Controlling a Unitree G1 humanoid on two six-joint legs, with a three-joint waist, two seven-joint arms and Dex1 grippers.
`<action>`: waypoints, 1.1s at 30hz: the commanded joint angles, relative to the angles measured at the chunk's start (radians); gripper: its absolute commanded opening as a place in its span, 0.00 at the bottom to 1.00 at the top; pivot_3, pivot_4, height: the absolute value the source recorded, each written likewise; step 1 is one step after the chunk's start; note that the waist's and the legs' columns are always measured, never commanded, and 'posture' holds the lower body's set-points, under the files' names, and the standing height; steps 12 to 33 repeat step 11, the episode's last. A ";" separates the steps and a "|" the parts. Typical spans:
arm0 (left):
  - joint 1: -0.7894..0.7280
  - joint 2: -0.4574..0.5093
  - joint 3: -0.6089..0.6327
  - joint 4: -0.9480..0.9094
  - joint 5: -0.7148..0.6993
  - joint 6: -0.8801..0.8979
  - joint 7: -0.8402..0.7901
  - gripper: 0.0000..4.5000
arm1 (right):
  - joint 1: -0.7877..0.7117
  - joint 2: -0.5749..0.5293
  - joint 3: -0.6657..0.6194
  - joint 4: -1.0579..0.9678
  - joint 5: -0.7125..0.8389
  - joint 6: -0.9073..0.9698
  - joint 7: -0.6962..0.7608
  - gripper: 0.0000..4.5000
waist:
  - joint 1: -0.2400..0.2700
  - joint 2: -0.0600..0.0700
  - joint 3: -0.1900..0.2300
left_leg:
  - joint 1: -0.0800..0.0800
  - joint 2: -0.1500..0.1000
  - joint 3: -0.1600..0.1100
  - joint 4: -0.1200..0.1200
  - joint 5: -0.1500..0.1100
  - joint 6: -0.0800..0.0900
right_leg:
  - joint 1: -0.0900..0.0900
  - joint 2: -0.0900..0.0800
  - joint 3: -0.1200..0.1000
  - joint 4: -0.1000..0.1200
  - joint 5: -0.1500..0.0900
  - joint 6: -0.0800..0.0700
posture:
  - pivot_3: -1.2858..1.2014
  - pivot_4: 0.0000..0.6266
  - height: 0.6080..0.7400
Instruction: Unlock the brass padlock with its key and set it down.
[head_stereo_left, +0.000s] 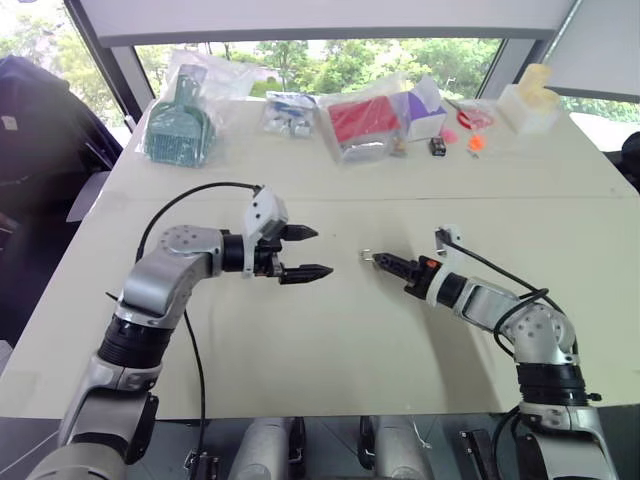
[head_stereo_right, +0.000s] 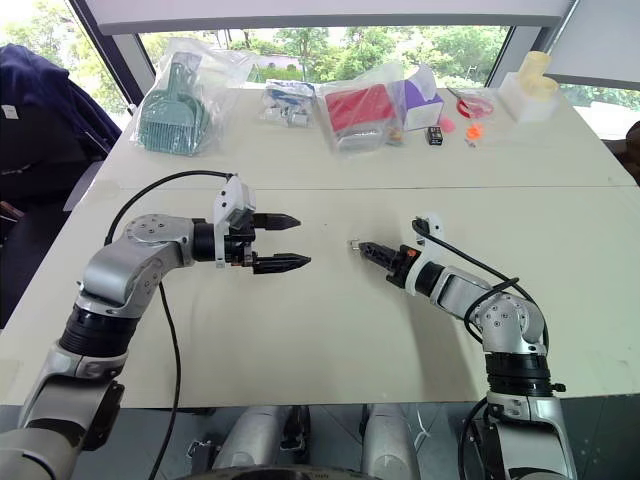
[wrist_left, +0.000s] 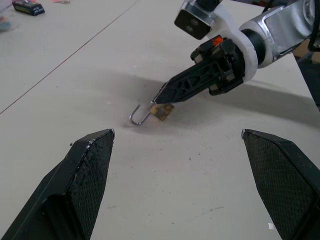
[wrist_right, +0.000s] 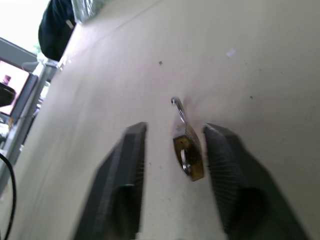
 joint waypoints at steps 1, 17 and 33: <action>0.005 0.015 0.021 -0.039 -0.022 -0.001 0.007 0.95 | -0.001 -0.051 0.002 -0.026 -0.056 0.014 0.048 0.87 | 0.001 0.000 0.000 | 0.000 0.000 0.000 0.000 0.000 0.000 | 0.000 0.000 0.000 0.000 0.000 0.000 | 0.52 0.24 0.96; 0.065 0.067 0.034 -0.047 -0.043 0.004 0.004 0.95 | 0.269 -0.372 -0.199 -0.309 -0.151 -0.069 0.237 0.99 | 0.016 0.001 0.000 | 0.000 -0.001 0.000 0.000 0.000 0.000 | 0.001 -0.001 0.000 -0.002 0.000 0.000 | 0.52 0.24 0.96; 0.065 0.067 0.034 -0.047 -0.043 0.004 0.004 0.95 | 0.269 -0.372 -0.199 -0.309 -0.151 -0.069 0.237 0.99 | 0.016 0.001 0.000 | 0.000 -0.001 0.000 0.000 0.000 0.000 | 0.001 -0.001 0.000 -0.002 0.000 0.000 | 0.52 0.24 0.96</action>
